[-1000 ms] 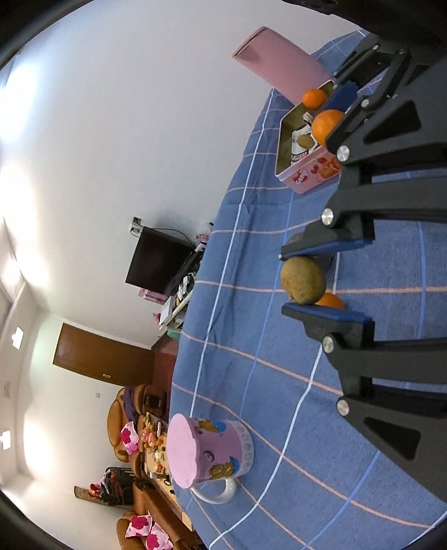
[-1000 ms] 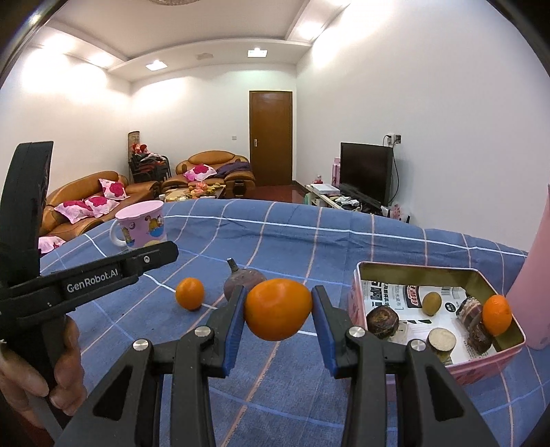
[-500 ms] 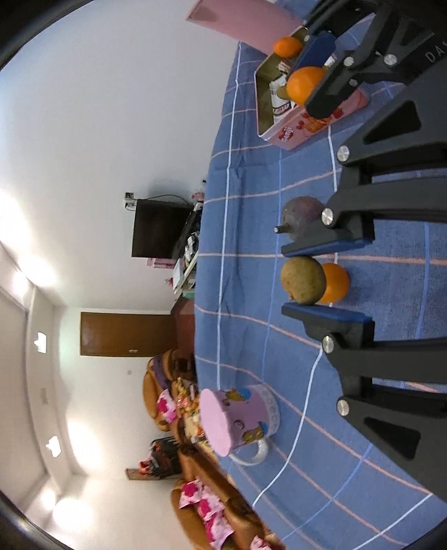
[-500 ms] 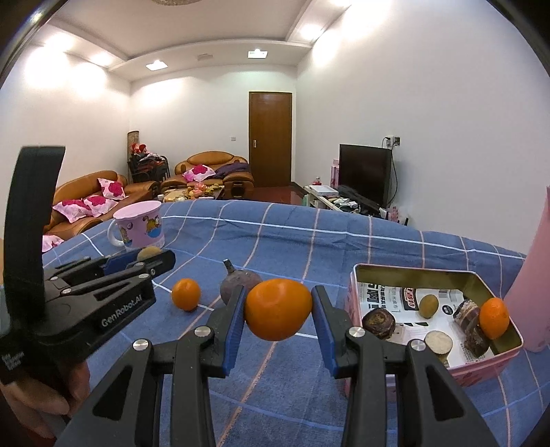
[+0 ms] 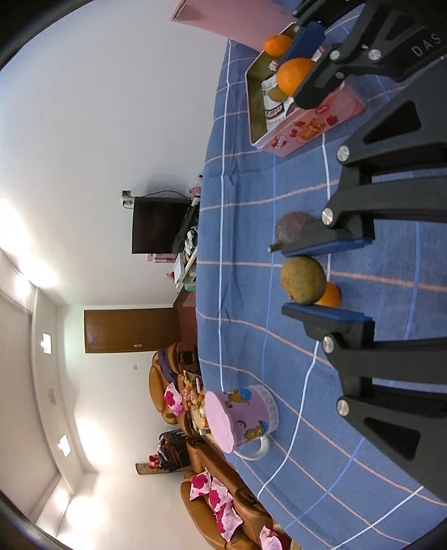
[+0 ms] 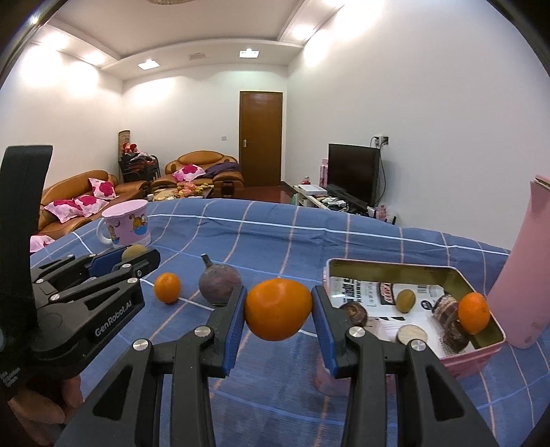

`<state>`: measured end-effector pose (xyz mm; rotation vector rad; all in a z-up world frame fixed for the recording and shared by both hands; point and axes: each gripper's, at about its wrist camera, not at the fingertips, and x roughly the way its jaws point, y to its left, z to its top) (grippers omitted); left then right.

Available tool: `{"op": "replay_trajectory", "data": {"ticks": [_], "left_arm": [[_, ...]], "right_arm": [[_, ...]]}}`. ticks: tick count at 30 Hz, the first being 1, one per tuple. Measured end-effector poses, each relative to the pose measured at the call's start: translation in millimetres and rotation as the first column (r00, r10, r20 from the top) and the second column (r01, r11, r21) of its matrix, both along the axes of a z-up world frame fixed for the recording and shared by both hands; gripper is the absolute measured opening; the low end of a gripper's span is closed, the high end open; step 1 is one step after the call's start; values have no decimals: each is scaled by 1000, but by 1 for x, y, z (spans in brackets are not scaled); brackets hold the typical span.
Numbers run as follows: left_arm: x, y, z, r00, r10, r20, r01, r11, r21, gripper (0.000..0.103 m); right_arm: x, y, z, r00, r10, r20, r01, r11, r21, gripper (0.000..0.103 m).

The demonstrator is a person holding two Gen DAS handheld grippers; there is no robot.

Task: Organize fruits
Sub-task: 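Carry the kiwi toward the tin with the left tool while the right tool carries the orange, then lower the kiwi into the tin and open the left tool while the right tool lowers the orange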

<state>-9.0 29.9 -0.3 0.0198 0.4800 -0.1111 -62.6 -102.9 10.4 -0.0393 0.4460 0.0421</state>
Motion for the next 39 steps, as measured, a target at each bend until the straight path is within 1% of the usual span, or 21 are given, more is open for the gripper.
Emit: {"op": "replay_trajectory", "data": {"ticks": [7, 17, 22, 29, 33, 39], "left_arm": [[-7, -17, 1, 1000, -6, 4, 6, 1000, 6, 29], [-15, -43, 1, 999, -31, -9, 31, 1000, 3, 29], [-18, -58, 1, 999, -50, -8, 50, 999, 12, 29], [-22, -77, 2, 997, -71, -9, 71, 997, 18, 29], [-23, -93, 2, 996, -92, -9, 92, 995, 27, 29], [-28, -117, 4, 992, -126, -1, 126, 991, 46, 29]], "right_arm": [[-2, -15, 0, 1000, -16, -13, 16, 1000, 24, 41], [-11, -24, 1, 1000, -14, 7, 14, 1000, -11, 41], [-13, -39, 1, 999, -38, 6, 38, 999, -9, 41], [-20, -64, 3, 996, -85, 20, 85, 996, -29, 41], [-21, -81, 3, 994, -112, 12, 112, 994, -14, 41], [-25, -94, 4, 991, -135, 19, 135, 991, -18, 41]]}}
